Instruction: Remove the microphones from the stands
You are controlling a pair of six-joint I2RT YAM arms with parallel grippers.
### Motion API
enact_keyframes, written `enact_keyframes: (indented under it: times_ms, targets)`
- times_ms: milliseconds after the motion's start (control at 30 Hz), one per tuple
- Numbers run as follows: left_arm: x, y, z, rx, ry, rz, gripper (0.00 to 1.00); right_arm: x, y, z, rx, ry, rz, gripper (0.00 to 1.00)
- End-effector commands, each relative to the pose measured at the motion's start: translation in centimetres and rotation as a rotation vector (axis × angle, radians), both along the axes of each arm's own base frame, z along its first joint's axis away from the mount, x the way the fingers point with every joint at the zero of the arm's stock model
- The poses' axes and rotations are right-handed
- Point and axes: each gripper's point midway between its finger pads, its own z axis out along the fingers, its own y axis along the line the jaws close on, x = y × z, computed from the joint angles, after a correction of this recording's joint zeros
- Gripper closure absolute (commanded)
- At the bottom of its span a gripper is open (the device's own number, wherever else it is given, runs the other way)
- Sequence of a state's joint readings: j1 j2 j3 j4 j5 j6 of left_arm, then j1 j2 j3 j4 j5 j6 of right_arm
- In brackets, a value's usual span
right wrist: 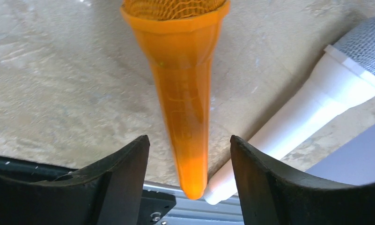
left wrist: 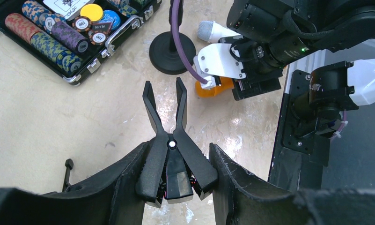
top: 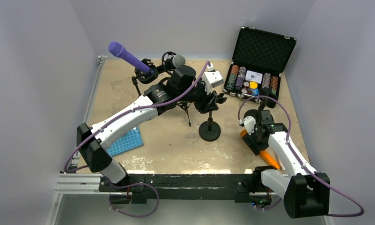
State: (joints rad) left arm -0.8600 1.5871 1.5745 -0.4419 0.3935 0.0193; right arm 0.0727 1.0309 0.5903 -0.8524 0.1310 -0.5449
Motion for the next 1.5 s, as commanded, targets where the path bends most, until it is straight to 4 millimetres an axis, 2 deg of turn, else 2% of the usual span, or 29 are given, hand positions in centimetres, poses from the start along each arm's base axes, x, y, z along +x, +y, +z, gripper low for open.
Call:
enact_keyframes:
  times_ms: [0,200,300,433,500,567,600,667,767,867,1000,1167,1300,1467]
  targets:
    - [-0.9,0.2,2.3,-0.049,-0.02,-0.018,1.0,-0.8,1.4,1.5,0.074,0.019,0.048,0.32]
    - [-1.0,0.2,2.1,-0.044,-0.013,-0.023,1.0,0.3,3.2,5.6,0.137,-0.077,0.074,0.3]
    - [-1.1,0.1,2.0,-0.043,-0.009,-0.028,1.0,0.5,4.8,7.5,0.202,-0.09,0.093,0.3]
    - [-1.1,0.1,2.0,-0.045,-0.006,-0.034,1.0,0.4,7.4,10.1,0.32,-0.096,0.139,0.3]
    - [-1.3,0.1,2.0,-0.047,-0.005,-0.04,1.0,-0.1,9.4,12.0,0.424,-0.098,0.196,0.3]
    - [-1.5,0.1,2.0,-0.048,-0.008,-0.055,1.0,-0.3,11.6,14.7,0.544,-0.137,0.286,0.33]
    - [-1.6,0.0,2.0,-0.045,-0.017,-0.073,1.0,-0.6,12.8,16.4,0.608,-0.172,0.36,0.37]
    - [-2.1,-0.2,2.1,-0.047,-0.035,-0.121,1.0,-0.7,15.2,20.2,0.734,-0.266,0.497,0.39]
    - [-3.2,-0.4,2.6,-0.057,-0.052,-0.212,1.0,0.3,17.0,25.7,0.828,-0.444,0.588,0.35]
    - [-4.2,-0.5,2.8,-0.057,-0.059,-0.291,1.0,1.1,18.2,28.9,0.886,-0.552,0.647,0.29]
    - [-5.5,-0.4,2.8,-0.059,-0.06,-0.393,1.0,2.0,19.2,30.5,0.928,-0.615,0.719,0.21]
    - [-7.2,-0.4,3.3,-0.09,-0.056,-0.5,1.0,2.8,20.3,30.0,0.957,-0.609,0.839,0.2]
    - [-7.6,-0.2,3.4,-0.088,-0.081,-0.541,1.0,2.8,21.6,30.4,1.006,-0.566,0.921,0.21]
    - [-7.4,0.1,3.4,-0.076,-0.129,-0.538,1.0,2.9,22.5,29.2,1.026,-0.493,0.945,0.22]
